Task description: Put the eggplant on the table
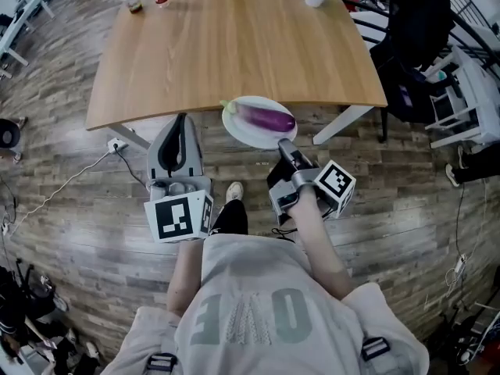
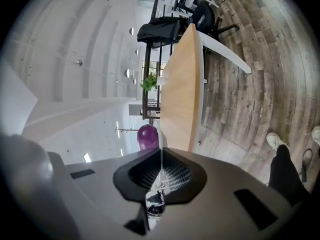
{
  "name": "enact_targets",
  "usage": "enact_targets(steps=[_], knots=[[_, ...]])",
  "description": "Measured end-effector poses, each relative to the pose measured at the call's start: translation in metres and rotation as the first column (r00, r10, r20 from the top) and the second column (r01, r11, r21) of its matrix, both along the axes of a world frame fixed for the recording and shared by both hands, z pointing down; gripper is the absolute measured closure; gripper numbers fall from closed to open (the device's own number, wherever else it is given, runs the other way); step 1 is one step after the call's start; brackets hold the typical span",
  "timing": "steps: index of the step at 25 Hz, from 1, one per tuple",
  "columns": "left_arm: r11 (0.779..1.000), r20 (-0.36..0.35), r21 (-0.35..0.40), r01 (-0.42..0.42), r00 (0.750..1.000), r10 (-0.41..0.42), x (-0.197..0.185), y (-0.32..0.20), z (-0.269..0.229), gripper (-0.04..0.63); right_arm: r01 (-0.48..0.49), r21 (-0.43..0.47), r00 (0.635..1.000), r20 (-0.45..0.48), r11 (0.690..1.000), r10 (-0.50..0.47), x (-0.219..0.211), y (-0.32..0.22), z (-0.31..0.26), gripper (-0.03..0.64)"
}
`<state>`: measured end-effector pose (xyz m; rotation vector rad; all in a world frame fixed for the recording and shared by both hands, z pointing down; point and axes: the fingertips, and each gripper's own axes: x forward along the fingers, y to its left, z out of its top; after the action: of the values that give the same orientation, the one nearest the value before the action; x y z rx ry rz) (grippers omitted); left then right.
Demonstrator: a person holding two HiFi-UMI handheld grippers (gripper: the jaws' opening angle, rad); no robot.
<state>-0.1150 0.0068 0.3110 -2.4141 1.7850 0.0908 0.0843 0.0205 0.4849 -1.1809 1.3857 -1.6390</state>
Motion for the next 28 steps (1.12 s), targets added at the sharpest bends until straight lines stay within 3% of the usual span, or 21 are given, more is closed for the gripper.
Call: enact_targets(steps=[9,14,20,28], knots=[[0.996,0.009,0.035,-0.077,0.997,0.077,-0.019,-0.108,-0.030,0.589,-0.067,0.000,0.998,-0.016,0.998,0.067,-0.016,-0.097,-0.019,0.591],[0.993,0.011,0.009,-0.114,0.993,0.114,-0.019,-0.154,-0.023,0.589,-0.085,-0.014,0.996,-0.032,0.996,0.084,-0.018,-0.138,-0.024,0.591],[0.993,-0.008,-0.054,-0.106,0.994,0.106,-0.006,-0.194,-0.002,0.589,-0.080,-0.032,0.996,-0.034,0.996,0.079,-0.007,-0.172,-0.021,0.592],[0.997,0.012,-0.067,-0.038,0.999,0.039,0.030,-0.239,0.004,0.589,0.031,-0.073,0.998,-0.048,0.997,-0.035,0.022,-0.216,0.000,0.592]])
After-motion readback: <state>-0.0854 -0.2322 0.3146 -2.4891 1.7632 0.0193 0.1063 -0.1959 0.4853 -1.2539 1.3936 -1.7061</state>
